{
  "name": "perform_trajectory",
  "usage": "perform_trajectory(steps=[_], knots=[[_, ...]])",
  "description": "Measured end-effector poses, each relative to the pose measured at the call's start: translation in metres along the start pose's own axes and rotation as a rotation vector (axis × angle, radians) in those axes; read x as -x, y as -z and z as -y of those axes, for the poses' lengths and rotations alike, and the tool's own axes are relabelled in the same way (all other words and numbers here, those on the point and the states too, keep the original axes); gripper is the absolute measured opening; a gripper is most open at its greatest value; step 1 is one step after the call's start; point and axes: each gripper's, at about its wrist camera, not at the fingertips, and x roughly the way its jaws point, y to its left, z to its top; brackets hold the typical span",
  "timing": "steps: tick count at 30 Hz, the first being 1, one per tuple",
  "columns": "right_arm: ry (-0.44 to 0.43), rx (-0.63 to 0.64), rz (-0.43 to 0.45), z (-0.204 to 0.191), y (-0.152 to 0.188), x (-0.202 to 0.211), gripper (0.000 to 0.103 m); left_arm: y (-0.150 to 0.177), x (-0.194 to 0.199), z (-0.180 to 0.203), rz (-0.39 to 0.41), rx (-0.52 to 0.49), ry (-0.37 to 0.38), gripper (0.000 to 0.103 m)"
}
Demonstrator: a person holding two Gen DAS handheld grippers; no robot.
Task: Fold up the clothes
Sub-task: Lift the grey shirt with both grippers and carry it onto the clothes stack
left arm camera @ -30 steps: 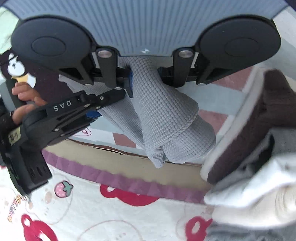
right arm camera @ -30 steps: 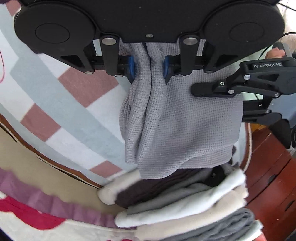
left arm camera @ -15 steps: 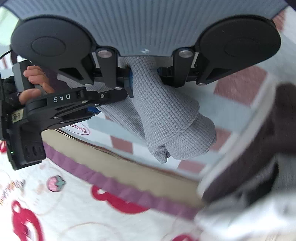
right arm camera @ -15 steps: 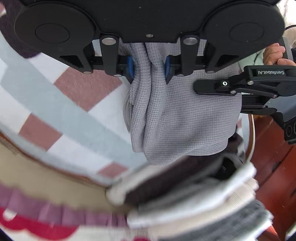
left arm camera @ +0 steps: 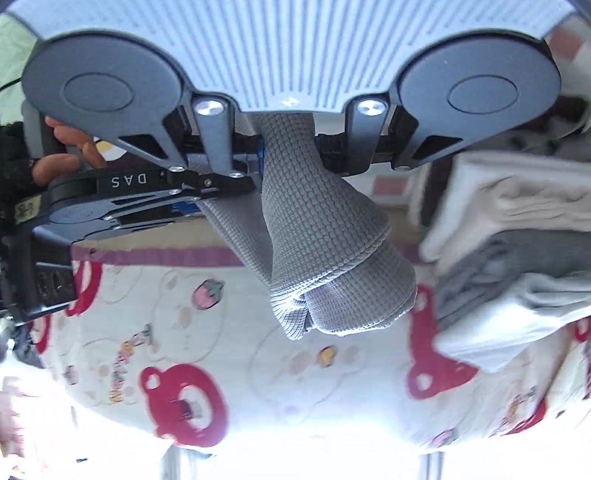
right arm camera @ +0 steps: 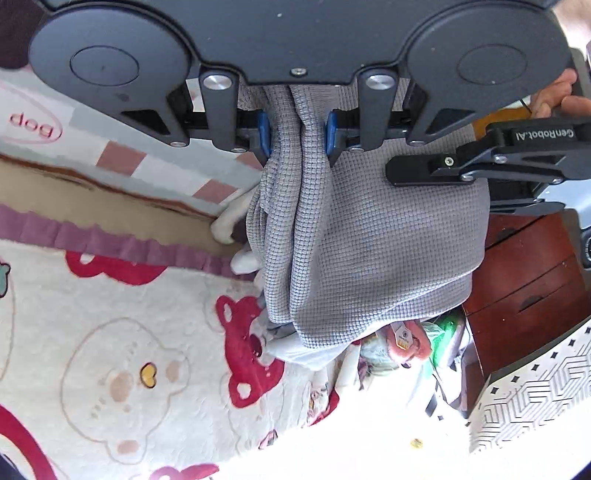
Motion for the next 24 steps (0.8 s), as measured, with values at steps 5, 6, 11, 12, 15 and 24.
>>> perform_trajectory(steps=[5,6,11,12,15,24], knots=[[-0.048,0.01,0.009,-0.037,-0.034,-0.003,0.032,-0.027,0.041,-0.032,-0.003,0.04,-0.027,0.021],[-0.065,0.006,0.016,-0.042,-0.042,-0.003,0.032,-0.036,0.048,-0.037,0.0,0.033,-0.031,0.021],[-0.111,-0.013,0.072,-0.068,-0.11,-0.01,0.032,-0.109,0.082,-0.069,0.018,-0.075,-0.04,0.021],[-0.116,-0.031,0.077,-0.071,-0.127,-0.016,0.032,-0.128,0.081,-0.079,0.006,-0.098,-0.038,0.021],[-0.129,-0.086,0.092,-0.08,-0.178,-0.034,0.032,-0.192,0.062,-0.121,-0.071,-0.115,-0.031,0.021],[-0.239,-0.4,0.12,-0.005,-0.213,-0.182,0.061,-0.219,-0.115,-0.282,-0.286,0.03,-0.174,0.025]])
